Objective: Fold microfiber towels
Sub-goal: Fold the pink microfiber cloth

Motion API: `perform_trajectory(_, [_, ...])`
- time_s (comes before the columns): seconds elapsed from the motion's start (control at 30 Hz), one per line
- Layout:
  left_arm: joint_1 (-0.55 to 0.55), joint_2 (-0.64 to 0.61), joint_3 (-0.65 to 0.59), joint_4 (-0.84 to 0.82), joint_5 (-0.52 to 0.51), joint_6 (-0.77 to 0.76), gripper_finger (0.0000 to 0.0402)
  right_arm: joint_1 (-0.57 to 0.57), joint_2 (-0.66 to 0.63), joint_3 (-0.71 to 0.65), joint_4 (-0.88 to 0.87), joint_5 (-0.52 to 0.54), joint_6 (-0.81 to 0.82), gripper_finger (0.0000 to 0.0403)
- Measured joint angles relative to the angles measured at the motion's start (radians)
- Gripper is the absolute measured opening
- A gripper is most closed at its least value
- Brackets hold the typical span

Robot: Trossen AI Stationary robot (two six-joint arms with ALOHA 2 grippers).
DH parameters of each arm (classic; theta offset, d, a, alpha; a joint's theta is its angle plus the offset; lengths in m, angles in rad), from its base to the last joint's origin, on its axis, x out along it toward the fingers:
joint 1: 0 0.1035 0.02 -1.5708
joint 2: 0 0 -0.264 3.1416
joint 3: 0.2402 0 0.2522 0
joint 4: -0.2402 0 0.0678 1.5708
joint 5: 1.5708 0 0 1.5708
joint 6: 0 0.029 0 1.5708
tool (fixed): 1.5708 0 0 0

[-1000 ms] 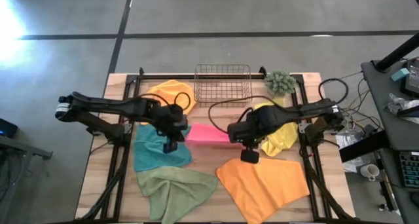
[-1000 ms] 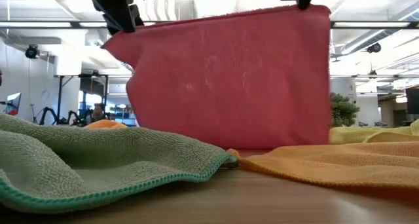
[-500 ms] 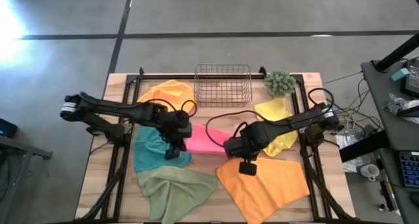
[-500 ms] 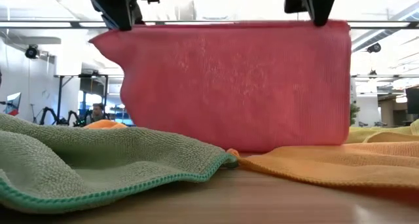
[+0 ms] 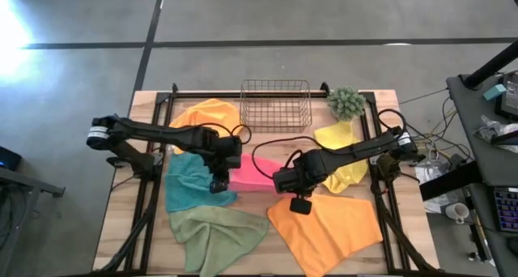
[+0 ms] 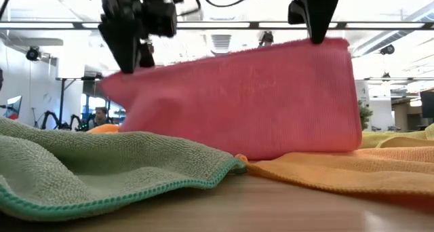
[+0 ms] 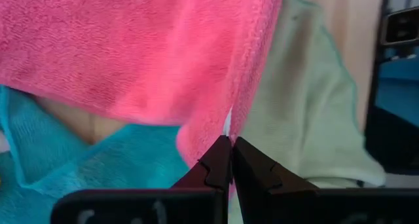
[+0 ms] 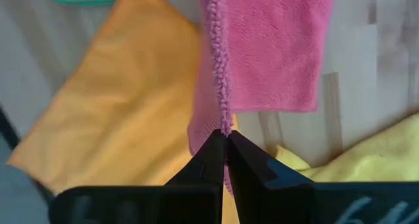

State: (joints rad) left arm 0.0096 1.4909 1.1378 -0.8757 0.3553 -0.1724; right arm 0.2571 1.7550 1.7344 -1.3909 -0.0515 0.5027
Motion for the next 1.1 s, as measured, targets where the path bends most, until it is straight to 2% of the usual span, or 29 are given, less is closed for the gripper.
perform_trajectory(0.2, [0.060,0.055,0.012,0.004,0.003,0.023,0.0000,-0.031,0.000,-0.067,0.010,0.003,0.002,0.0008])
perform_trajectory(0.47, [0.126,0.049,0.047,0.001,0.008,0.057,0.0000,-0.075,-0.001,-0.158,0.034,0.002,-0.014,0.0008])
perform_trajectory(0.8, [0.259,0.083,0.049,-0.025,0.007,0.137,0.0000,-0.175,-0.001,-0.234,0.116,0.002,-0.055,0.0008])
perform_trajectory(0.97, [0.286,0.131,0.063,-0.024,0.007,0.193,0.0000,-0.208,0.000,-0.251,0.123,-0.006,-0.060,0.0008])
perform_trajectory(1.1, [0.286,0.182,0.083,-0.023,0.008,0.237,0.0000,-0.218,0.000,-0.270,0.128,-0.052,-0.059,0.0008])
